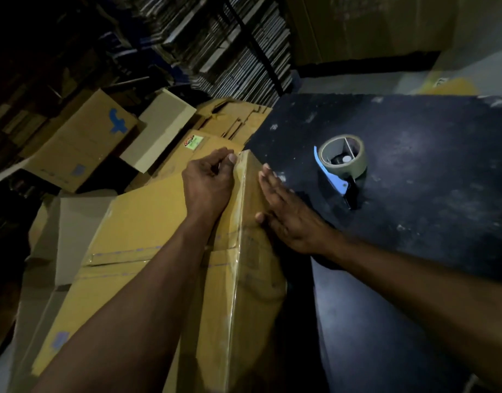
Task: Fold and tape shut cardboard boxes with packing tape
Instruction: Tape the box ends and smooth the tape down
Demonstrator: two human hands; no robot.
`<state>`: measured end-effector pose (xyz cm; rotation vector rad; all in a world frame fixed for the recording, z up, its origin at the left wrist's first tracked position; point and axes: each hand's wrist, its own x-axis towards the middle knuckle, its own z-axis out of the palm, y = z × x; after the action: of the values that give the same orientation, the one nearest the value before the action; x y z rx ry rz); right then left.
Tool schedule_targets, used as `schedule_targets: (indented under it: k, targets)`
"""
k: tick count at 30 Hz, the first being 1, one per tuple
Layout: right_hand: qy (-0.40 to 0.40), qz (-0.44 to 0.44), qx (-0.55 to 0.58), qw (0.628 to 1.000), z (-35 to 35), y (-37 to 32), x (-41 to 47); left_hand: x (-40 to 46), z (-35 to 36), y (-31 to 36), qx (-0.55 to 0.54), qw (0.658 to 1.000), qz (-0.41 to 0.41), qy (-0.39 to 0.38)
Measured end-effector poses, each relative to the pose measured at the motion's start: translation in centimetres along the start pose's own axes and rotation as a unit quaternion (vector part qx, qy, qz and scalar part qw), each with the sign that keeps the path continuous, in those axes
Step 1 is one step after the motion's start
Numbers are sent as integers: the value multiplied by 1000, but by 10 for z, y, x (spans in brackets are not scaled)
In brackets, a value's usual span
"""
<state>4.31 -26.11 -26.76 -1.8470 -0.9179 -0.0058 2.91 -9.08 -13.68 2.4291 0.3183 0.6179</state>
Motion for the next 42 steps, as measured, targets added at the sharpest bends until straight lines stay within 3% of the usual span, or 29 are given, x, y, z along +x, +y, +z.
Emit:
schedule_targets:
  k: [7, 13, 16, 19, 22, 24, 27, 32, 36, 39, 42]
  targets:
    - [-23, -100, 9, 995, 4, -51, -4, -4, -7, 5, 12, 994, 32, 106]
    - [-94, -56, -122, 986, -8, -34, 54, -29, -77, -5, 69, 995, -64, 29]
    - [-93, -35, -136, 986, -6, -28, 67, -97, -112, 4, 87, 993, -65, -47]
    - [-53, -33, -98, 993, -16, -48, 47, -184, -119, 19, 38, 994, -47, -93]
    - [-39, -131, -6, 991, -5, -67, 6, -240, -115, 20, -3, 990, 27, -138]
    - [-61, -186, -16, 981, 6, -64, -18, -249, -113, 14, 18, 979, 99, -176]
    - [-94, -152, -50, 983, 10, -49, -33, -244, -118, 9, 91, 960, 165, -206]
    - [-81, -95, -28, 992, -10, -41, -42, -238, -131, 7, 108, 943, 175, -261]
    - [-54, -113, 9, 992, -13, -68, -49, -232, -132, 3, 105, 944, 174, -260]
    - [-75, -172, -24, 982, 1, -85, -56, -234, -126, -6, 162, 939, 207, -224]
    - [-101, -164, -12, 981, 5, -83, -59, -237, -121, -13, 199, 928, 250, -194]
